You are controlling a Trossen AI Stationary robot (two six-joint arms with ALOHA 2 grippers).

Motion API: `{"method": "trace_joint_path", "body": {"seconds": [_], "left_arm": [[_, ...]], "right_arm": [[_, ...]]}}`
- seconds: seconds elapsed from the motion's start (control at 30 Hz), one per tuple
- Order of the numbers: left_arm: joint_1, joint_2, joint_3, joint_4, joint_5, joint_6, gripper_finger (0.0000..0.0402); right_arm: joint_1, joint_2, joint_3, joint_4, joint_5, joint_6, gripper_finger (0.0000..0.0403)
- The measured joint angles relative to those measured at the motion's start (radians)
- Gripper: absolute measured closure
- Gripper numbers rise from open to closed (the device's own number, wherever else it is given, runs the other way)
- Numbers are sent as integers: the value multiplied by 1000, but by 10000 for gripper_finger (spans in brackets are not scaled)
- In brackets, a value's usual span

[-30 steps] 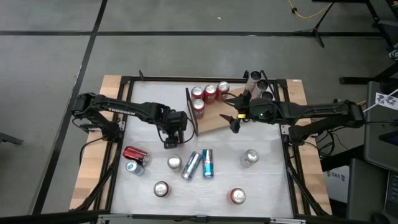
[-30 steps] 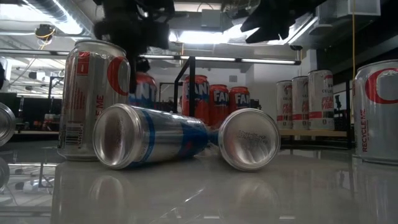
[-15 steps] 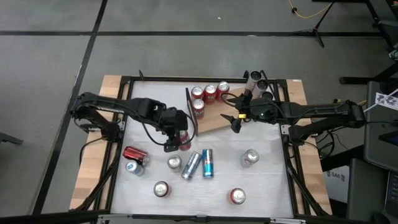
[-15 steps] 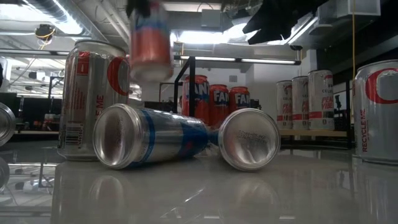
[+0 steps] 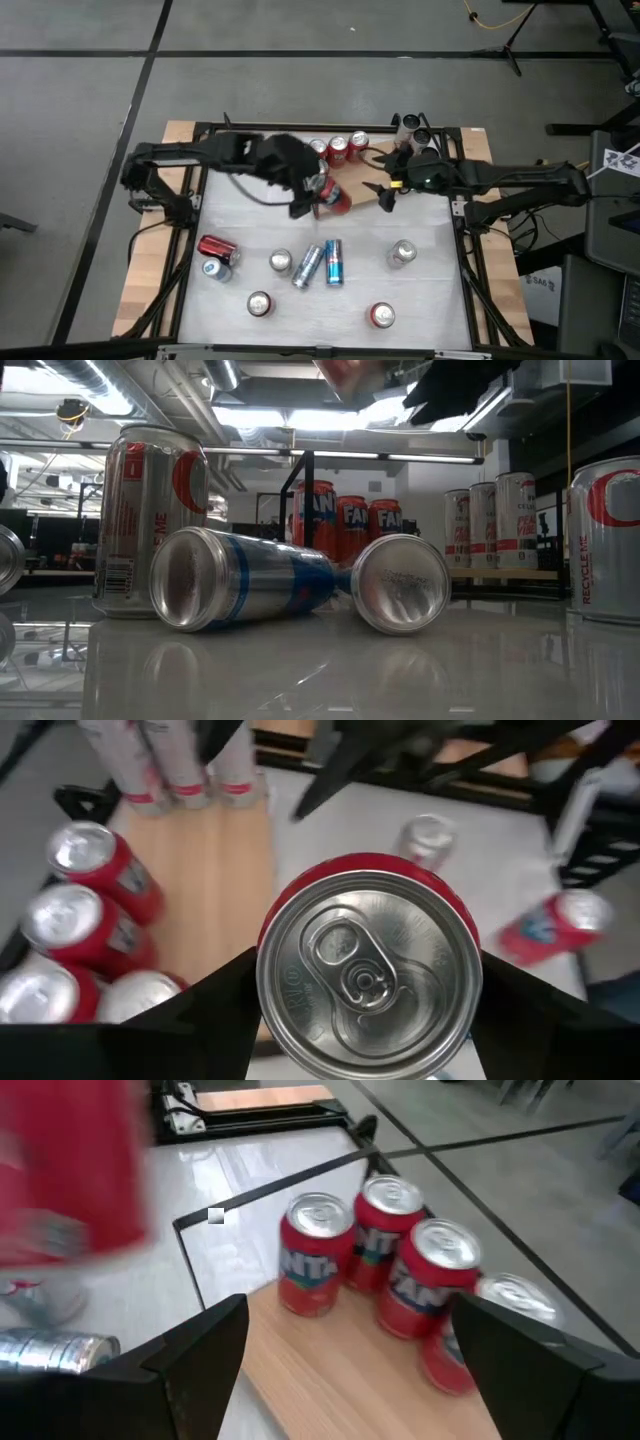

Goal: Place canned beverage on shelf
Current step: Put the center orange soda can on the shelf

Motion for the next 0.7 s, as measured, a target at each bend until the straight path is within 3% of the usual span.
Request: {"method": "trace_joint_path", "body": {"seconds": [0.2, 0.37, 0.7], "left_arm": [[119, 128, 62, 12, 44, 123, 131], [200, 243, 120, 9, 73, 196, 131], [266, 376, 147, 6, 81, 290, 131]], "right_arm": [[0, -40, 79, -133, 11, 0, 62], [0, -64, 112, -179, 82, -2, 62], [0, -60, 112, -228, 108, 12, 62]]}}
